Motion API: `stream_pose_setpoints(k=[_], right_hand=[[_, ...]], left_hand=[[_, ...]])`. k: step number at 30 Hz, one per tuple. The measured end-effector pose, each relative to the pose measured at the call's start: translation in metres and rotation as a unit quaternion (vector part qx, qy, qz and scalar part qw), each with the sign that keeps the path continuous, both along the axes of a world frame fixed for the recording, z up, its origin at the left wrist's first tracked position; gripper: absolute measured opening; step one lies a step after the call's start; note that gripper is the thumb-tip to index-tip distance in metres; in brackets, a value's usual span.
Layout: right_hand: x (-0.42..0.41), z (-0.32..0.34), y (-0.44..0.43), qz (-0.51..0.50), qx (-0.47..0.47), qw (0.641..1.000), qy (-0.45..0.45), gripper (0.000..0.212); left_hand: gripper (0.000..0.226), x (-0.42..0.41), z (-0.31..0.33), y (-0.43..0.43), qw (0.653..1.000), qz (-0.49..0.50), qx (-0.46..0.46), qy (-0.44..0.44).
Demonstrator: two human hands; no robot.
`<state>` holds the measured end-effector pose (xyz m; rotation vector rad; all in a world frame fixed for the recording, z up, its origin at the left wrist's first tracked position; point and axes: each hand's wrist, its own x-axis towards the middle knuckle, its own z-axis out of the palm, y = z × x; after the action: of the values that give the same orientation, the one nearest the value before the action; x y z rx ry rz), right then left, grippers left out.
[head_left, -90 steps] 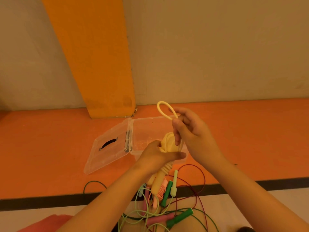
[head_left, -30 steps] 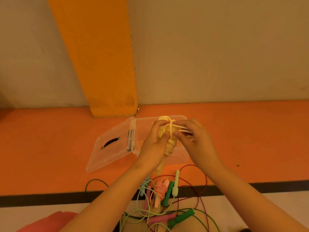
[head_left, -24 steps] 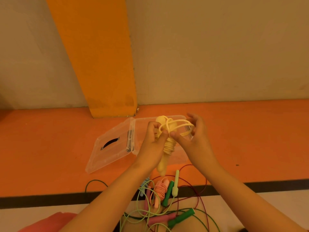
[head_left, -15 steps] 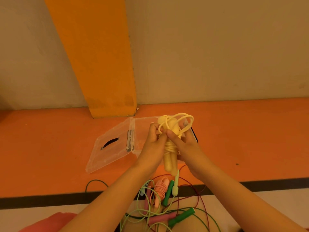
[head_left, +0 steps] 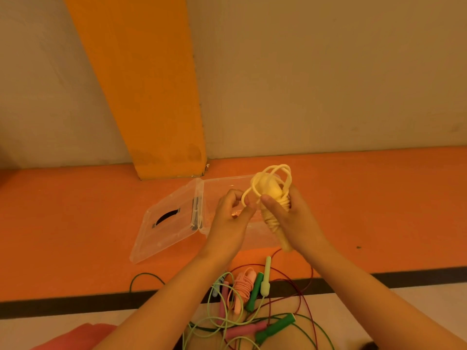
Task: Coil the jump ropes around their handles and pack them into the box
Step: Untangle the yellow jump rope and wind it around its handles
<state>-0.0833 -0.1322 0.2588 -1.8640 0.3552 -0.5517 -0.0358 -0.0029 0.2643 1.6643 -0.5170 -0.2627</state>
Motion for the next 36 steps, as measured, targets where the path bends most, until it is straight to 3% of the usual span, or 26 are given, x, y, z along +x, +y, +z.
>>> stream_pose_setpoints(k=[4,17,23,26,28,31,36], right_hand=[[-0.006,0.002,-0.013,-0.03,-0.089,0.996,0.007,0.042],[-0.018,0.007,-0.074,-0.14,-0.127,0.979,0.078,0.033],[-0.028,0.002,-0.053,-0.06,-0.205,0.973,0.088,0.041],[-0.029,0.003,-0.044,-0.024,-0.203,0.975,0.087,0.049],[-0.028,0.003,-0.037,0.003,-0.208,0.975,0.078,0.054],[-0.027,0.004,-0.025,0.036,-0.218,0.974,0.056,0.06],[-0.022,0.004,-0.017,0.052,-0.159,0.985,0.04,0.051]], left_hand=[[0.004,0.004,-0.006,0.003,0.994,0.009,0.049,-0.092],[0.018,0.003,-0.004,0.013,0.977,-0.025,0.119,-0.178],[0.01,0.0,-0.009,0.023,0.981,0.008,0.158,-0.115],[0.074,0.004,-0.007,0.022,0.967,0.008,0.218,-0.134],[0.097,0.005,-0.007,0.016,0.944,0.01,0.274,-0.184],[0.076,0.006,-0.011,0.006,0.926,0.016,0.269,-0.264],[0.014,-0.002,-0.008,-0.004,0.97,-0.049,0.121,-0.206]])
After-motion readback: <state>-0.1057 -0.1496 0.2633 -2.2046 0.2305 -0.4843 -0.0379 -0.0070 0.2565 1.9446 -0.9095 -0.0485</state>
